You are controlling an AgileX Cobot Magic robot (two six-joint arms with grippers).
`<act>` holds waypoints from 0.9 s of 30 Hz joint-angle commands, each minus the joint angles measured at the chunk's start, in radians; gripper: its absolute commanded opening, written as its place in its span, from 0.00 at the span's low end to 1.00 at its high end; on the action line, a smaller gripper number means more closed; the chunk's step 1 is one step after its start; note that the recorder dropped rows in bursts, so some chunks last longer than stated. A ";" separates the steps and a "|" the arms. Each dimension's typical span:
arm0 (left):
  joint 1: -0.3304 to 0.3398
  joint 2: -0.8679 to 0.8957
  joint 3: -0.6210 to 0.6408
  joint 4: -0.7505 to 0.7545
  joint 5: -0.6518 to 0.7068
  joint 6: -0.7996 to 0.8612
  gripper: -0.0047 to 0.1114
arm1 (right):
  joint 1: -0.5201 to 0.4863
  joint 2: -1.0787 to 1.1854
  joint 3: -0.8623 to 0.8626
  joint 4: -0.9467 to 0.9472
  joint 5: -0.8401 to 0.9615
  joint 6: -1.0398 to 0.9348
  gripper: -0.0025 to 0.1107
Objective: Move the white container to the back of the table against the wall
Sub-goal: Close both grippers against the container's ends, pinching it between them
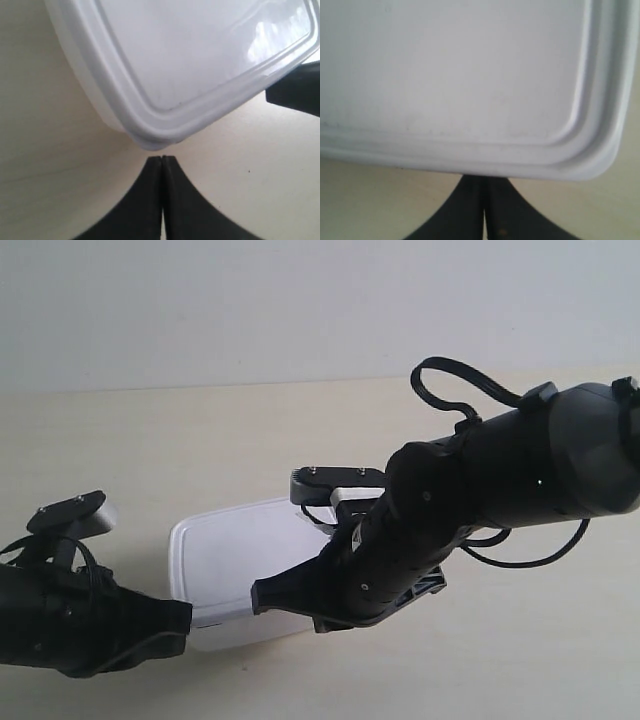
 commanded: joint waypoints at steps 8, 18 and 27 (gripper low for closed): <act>-0.008 0.077 -0.009 -0.224 0.068 0.193 0.04 | -0.006 -0.002 0.003 0.000 -0.031 -0.011 0.02; -0.008 0.138 -0.111 -0.296 -0.011 0.322 0.04 | -0.008 0.011 -0.002 0.000 -0.079 -0.011 0.02; -0.008 0.164 -0.182 -0.281 -0.130 0.374 0.04 | -0.054 0.095 -0.082 -0.003 -0.111 -0.022 0.02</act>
